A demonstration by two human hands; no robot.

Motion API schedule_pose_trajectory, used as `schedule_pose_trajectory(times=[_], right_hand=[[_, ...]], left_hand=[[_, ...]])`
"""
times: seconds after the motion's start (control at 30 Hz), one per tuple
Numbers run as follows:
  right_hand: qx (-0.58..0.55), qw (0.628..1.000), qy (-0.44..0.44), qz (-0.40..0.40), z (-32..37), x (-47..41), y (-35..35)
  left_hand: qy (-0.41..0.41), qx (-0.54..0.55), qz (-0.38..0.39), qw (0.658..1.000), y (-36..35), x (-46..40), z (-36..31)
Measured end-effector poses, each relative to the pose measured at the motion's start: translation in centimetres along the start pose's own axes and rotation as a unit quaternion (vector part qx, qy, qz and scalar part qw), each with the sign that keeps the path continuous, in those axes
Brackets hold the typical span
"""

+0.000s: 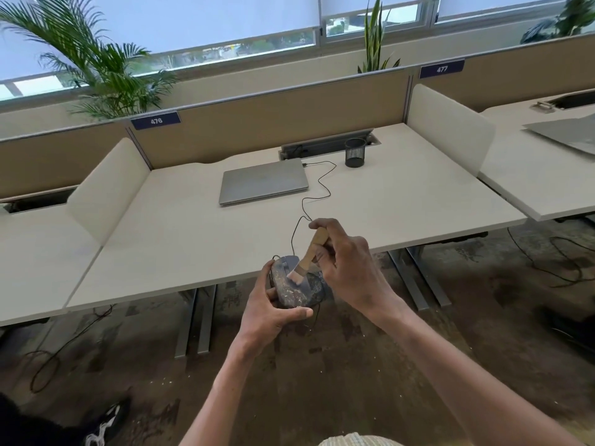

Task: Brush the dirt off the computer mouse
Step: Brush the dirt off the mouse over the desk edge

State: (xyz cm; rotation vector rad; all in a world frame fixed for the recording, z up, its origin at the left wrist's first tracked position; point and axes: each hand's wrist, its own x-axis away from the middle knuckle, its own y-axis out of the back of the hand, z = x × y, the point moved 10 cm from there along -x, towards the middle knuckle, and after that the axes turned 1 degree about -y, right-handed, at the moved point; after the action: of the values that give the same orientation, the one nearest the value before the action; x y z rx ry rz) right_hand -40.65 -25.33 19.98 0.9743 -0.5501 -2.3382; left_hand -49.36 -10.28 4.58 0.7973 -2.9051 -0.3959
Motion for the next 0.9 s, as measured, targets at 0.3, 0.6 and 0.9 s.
schedule_pose_trajectory(times=[0.3, 0.6, 0.9], right_hand=[[0.033, 0.998, -0.015, 0.048, -1.2, 0.8, 0.1], [-0.003, 1.000, -0.016, 0.005, -0.9, -0.3, 0.2], [0.026, 0.998, -0.039, 0.047, -2.8, 0.9, -0.6]], left_hand=[[0.016, -0.001, -0.003, 1.000, 0.3, -0.2, 0.3], [0.001, 0.000, -0.012, 1.000, 0.7, -1.0, -0.1], [0.016, 0.008, -0.016, 1.000, 1.2, -0.8, 0.7]])
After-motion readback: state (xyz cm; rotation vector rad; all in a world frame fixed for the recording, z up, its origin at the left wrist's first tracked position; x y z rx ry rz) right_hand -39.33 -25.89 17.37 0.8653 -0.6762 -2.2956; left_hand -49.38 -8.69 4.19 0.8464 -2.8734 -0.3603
